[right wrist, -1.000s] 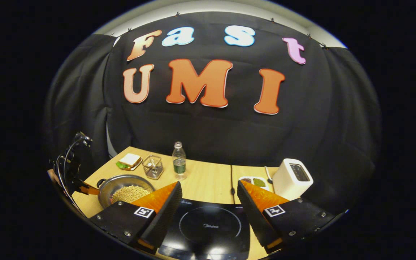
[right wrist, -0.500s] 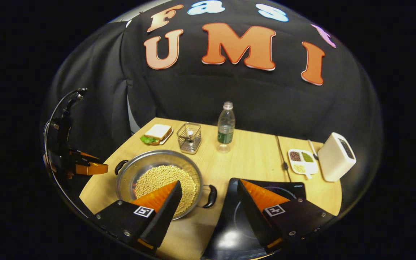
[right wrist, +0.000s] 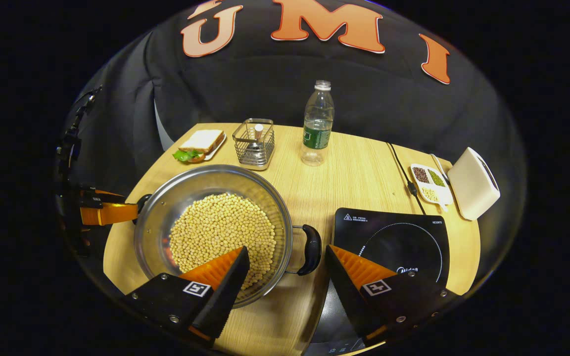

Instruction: First push the handle of the pot to place it horizontally, then grasp the pot with both hands and set it on the induction cooktop.

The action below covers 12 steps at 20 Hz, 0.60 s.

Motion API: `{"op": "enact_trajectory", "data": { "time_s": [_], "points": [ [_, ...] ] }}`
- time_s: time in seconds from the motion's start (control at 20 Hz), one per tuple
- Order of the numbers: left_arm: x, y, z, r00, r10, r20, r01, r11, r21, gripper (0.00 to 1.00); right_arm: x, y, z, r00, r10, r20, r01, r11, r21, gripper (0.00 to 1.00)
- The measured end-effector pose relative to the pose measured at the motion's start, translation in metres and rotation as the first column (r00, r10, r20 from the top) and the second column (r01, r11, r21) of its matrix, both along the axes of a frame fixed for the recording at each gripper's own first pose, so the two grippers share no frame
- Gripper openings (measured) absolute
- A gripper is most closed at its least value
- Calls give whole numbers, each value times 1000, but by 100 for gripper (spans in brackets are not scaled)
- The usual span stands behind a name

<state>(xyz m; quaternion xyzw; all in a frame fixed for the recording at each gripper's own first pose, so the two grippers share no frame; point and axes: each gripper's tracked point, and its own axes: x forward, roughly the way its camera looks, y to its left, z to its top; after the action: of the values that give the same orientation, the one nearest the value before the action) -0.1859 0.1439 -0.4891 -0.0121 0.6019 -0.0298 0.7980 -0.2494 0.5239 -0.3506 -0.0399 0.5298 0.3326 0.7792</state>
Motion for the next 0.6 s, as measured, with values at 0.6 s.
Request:
{"op": "enact_trajectory", "data": {
  "time_s": [0.6],
  "points": [
    [5, 8, -54, 999, 49, 23, -49, 999, -5, 91, 2, 10, -67, 999, -23, -42, 18, 995, -101, 88]
  ]
}}
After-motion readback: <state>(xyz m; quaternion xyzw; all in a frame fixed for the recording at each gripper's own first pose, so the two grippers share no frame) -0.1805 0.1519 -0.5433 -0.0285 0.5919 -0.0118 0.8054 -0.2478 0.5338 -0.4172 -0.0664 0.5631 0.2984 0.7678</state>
